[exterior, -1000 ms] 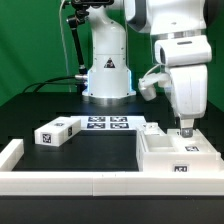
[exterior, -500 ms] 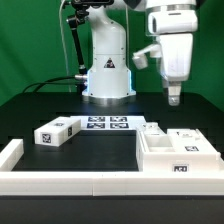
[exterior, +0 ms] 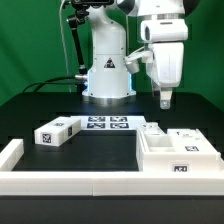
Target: Assemble cabinet
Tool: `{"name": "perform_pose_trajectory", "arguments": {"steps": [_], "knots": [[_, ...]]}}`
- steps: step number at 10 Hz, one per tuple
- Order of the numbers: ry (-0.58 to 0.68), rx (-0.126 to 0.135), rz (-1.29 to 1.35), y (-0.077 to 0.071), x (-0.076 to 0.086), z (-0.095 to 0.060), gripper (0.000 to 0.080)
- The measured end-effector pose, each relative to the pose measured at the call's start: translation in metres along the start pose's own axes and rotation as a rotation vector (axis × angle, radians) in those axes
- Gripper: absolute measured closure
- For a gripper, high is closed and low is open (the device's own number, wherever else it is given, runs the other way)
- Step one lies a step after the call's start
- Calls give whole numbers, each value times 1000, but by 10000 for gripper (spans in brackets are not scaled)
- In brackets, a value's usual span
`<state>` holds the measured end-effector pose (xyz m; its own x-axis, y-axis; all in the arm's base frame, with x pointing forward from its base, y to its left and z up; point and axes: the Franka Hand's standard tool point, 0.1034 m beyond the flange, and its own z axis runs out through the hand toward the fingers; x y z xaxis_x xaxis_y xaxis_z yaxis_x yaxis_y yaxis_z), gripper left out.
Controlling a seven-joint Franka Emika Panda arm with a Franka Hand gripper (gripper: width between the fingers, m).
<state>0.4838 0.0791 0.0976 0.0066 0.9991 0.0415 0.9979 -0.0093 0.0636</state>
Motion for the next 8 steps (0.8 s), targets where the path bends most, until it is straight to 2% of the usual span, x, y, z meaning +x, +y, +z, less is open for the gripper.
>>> {"name": "perform_pose_trajectory", "arguments": {"steps": [1,4,5,8], "knots": [[9,-31,-181,4,-6,3,2],[12,-2,-330,-17,-10,16,2],[16,-15,-331,-22,-14,19,2],[14,-7,-312,-22,-16,19,2]]}}
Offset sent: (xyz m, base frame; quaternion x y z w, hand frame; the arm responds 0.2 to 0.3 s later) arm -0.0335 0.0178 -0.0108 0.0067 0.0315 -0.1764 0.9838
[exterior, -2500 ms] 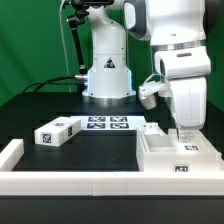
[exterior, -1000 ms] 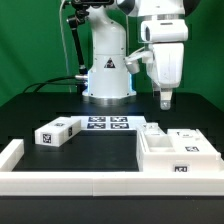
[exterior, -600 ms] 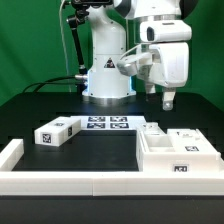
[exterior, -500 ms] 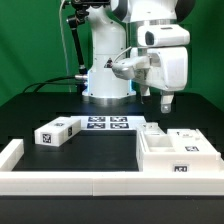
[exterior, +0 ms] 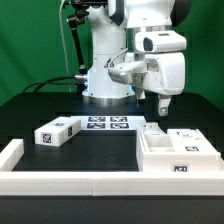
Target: Assemble cabinet
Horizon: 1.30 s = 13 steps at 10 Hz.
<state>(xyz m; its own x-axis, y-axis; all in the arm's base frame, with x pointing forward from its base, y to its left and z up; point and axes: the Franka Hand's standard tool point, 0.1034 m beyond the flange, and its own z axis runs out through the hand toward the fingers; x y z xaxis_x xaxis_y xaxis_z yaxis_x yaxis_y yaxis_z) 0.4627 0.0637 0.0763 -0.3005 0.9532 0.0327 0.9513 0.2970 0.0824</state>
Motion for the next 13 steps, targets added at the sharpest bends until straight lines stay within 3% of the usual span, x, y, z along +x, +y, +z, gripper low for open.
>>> {"name": "perform_pose_trajectory", "arguments": {"steps": [1,5,11,13], "knots": [[0,11,16,-1,0,0,2],[27,58,22,-37,21,22,2],[66,109,49,-61,29,50,2],[74,115,55,-64,30,56,2]]}}
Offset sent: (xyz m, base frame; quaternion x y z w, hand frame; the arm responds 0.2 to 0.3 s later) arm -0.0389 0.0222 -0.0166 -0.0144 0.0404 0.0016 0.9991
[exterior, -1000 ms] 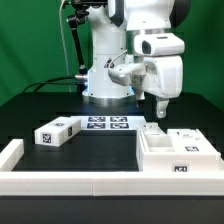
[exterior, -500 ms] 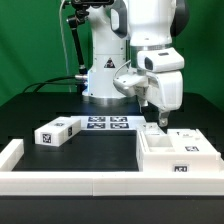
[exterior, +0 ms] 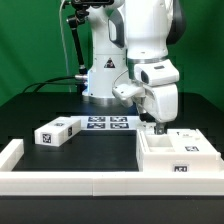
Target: Assemble cabinet
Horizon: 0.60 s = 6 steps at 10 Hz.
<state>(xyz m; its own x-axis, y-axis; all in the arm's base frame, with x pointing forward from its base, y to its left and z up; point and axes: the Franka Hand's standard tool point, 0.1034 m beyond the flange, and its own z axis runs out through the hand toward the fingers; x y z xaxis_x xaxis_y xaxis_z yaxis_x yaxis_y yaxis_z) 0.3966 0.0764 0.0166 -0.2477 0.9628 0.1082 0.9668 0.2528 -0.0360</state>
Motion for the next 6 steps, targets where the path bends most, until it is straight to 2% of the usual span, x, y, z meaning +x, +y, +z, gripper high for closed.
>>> {"name": "perform_pose_trajectory", "arguments": {"steps": [2,3,4,5,6], "knots": [[1,1,2,0,0,0,10],[2,3,2,-1,0,1,192],[5,9,5,-2,0,4,328],[9,14,7,-4,0,7,328],[10,14,9,-4,0,8,530]]}}
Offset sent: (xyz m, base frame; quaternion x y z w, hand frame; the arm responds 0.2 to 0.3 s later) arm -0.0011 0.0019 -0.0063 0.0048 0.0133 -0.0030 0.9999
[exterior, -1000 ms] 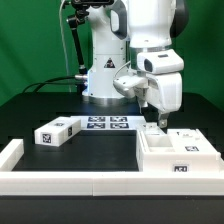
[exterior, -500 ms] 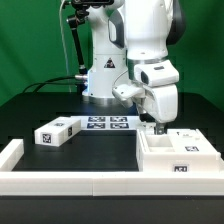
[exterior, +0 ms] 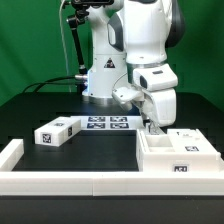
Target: Assemble cabinet
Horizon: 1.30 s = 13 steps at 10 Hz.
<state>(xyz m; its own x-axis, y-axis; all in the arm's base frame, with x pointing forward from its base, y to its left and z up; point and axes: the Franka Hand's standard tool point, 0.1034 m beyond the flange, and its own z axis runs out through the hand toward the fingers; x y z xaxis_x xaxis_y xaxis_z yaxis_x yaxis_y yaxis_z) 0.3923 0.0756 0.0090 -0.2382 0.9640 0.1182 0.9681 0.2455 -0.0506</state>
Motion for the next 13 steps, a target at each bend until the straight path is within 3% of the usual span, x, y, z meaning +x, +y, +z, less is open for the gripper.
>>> {"name": "perform_pose_trajectory", "arguments": {"steps": [1,2,3,7,8,10,13], "knots": [[0,-1,3,0,-1,0,675],[-1,-5,4,1,-2,-1,675],[-3,-8,7,2,-2,-3,731],[-3,-2,19,1,-3,-3,731],[-21,16,62,1,-7,-14,731],[-60,28,129,4,-13,-40,731],[-82,49,156,8,-28,-59,731]]}}
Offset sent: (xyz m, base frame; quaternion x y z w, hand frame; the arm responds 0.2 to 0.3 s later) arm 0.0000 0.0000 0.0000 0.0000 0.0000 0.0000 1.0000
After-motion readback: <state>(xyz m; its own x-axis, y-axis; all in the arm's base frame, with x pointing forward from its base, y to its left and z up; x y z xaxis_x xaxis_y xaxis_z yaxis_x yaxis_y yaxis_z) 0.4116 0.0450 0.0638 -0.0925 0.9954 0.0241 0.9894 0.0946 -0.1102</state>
